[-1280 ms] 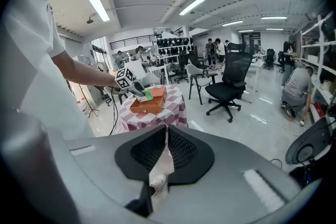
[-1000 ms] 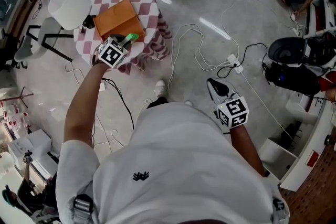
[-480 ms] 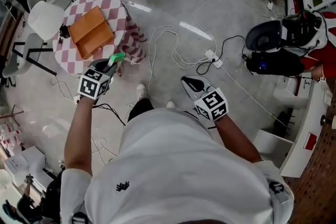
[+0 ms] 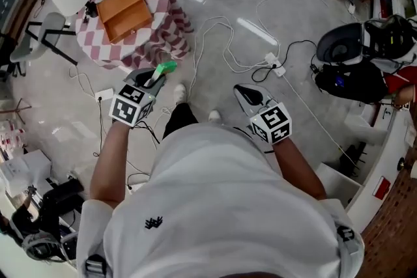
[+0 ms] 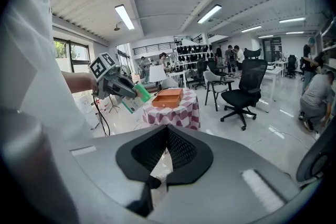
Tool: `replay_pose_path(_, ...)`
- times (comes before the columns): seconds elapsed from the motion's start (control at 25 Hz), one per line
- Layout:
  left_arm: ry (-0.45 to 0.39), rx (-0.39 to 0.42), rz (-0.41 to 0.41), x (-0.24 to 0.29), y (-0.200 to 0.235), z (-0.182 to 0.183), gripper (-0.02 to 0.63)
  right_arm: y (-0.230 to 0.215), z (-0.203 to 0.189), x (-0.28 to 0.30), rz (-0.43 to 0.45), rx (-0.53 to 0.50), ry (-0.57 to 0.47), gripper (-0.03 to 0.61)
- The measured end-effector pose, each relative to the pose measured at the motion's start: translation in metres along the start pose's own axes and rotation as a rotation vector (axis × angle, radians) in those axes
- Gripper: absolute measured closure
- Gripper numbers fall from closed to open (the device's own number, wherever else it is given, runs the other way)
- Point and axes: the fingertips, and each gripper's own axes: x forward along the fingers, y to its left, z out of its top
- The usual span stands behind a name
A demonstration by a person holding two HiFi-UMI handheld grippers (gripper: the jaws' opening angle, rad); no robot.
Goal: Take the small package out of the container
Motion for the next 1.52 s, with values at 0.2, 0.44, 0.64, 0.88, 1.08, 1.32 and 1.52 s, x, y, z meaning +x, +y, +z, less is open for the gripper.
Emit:
replay_pose_path(0.2,0.006,0.005,0.004,-0.009,-0.015,-0.004,0.465,0.005,0.002,-0.002,0.017,-0.007,-0.014,0.578)
replay_pose_path(0.44,0.011,0.009,0.014,-0.017,-0.021,-0.009,0.465,0.014,0.002,-0.003,0.04,-0.021,-0.017,0.578)
replay_pose_path(0.64,0.002,0.011,0.023,-0.023,-0.025,-0.01,0.465,0.019,0.001,-0.003,0.049,-0.028,-0.019,0.578)
replay_pose_path(0.88,0.009,-0.002,0.025,-0.024,-0.027,-0.011,0.465,0.019,0.007,-0.002,0.055,-0.028,-0.031,0.578)
replay_pose_path(1.08,0.017,-0.011,0.027,-0.027,-0.025,-0.013,0.465,0.023,0.01,0.003,0.056,-0.023,-0.039,0.578)
replay_pose_path(1.32,0.012,-0.031,0.028,-0.031,-0.018,-0.019,0.465,0.029,0.011,0.016,0.055,-0.04,-0.05,0.578)
replay_pose_path(1.52,0.011,-0.048,0.016,-0.039,0.0,-0.021,0.465,0.034,0.023,0.031,0.037,-0.044,-0.041,0.578)
